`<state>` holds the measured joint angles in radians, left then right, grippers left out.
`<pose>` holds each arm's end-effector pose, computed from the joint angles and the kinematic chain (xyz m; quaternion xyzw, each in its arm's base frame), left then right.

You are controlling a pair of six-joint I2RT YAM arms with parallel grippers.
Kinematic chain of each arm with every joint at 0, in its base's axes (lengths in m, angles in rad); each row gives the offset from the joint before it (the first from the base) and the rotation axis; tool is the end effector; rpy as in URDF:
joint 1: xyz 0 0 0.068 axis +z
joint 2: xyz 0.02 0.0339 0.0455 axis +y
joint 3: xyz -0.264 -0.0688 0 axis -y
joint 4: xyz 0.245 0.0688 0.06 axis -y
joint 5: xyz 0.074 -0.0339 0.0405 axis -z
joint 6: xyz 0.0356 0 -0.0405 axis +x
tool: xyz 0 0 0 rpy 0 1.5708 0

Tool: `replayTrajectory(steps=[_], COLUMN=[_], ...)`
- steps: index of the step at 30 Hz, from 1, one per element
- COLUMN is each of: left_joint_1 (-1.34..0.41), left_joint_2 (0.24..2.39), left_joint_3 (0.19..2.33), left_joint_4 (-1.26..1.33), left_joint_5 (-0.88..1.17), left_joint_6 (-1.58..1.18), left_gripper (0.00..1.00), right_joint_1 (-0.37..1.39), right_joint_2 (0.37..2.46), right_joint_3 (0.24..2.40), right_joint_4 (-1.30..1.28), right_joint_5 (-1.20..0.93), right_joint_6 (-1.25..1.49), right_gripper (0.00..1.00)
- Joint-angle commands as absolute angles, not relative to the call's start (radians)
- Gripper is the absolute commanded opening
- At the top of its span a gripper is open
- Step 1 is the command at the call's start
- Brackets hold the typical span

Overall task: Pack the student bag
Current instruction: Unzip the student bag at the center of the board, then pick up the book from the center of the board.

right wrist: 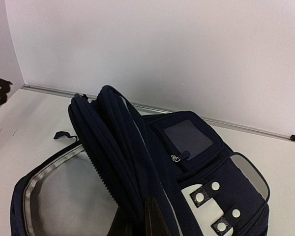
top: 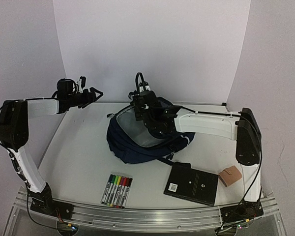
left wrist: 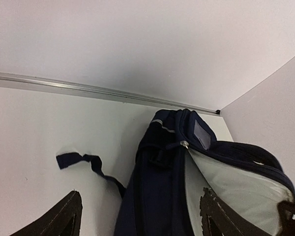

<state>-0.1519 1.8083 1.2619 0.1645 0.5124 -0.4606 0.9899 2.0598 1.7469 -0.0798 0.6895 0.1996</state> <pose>0.4126 -0.0808 0.2549 0.0170 0.8137 -0.3635 0.4533 0.2875 0.3966 0.2894 -0.1279 0.7945 0.0602 0.5905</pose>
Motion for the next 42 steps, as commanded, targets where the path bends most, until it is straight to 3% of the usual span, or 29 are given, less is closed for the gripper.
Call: replayTrajectory(steps=[1, 4, 6, 9, 11, 15, 16, 25, 32, 42], left_joint_1=[-0.176, -0.221, -0.274, -0.350, -0.397, -0.492, -0.520, -0.772, -0.911, -0.979], left_joint_2=[1.640, 1.555, 1.513, 1.459, 1.430, 1.378, 1.370, 1.396, 1.445, 1.498], left_joint_3=[1.156, 1.098, 1.063, 1.008, 0.966, 0.874, 0.849, 0.758, 0.811, 0.831], left_joint_4=[0.121, 0.072, 0.042, 0.019, 0.017, 0.027, 0.033, 0.068, 0.072, 0.111], left_joint_5=[0.482, 0.456, 0.417, 0.348, 0.337, 0.272, 0.261, 0.199, 0.145, 0.150], left_joint_6=[-0.453, -0.454, -0.457, -0.487, -0.524, -0.610, -0.628, -0.750, -0.768, -0.782], left_gripper=[0.83, 0.83, 0.83, 0.83, 0.83, 0.82, 0.82, 0.79, 0.80, 0.81], right_joint_1=[0.947, 0.934, 0.928, 0.927, 0.928, 0.927, 0.927, 0.911, 0.778, 0.656], right_joint_2=[2.177, 2.243, 2.262, 2.235, 2.182, 1.983, 1.920, 1.539, 1.313, 1.053], right_joint_3=[1.890, 1.973, 2.012, 2.021, 2.018, 1.817, 1.752, 1.190, 0.813, 0.510], right_joint_4=[-0.080, -0.080, -0.080, -0.090, -0.167, -0.241, -0.247, -0.337, -0.399, -0.493], right_joint_5=[0.768, 0.716, 0.667, 0.575, 0.540, 0.470, 0.451, 0.311, 0.170, 0.079], right_joint_6=[0.198, 0.177, 0.156, 0.133, 0.160, 0.254, 0.282, 0.567, 0.806, 1.057], right_gripper=[0.00, 0.01, 0.12, 0.43, 0.58, 0.95, 0.98, 0.98, 0.98, 0.98])
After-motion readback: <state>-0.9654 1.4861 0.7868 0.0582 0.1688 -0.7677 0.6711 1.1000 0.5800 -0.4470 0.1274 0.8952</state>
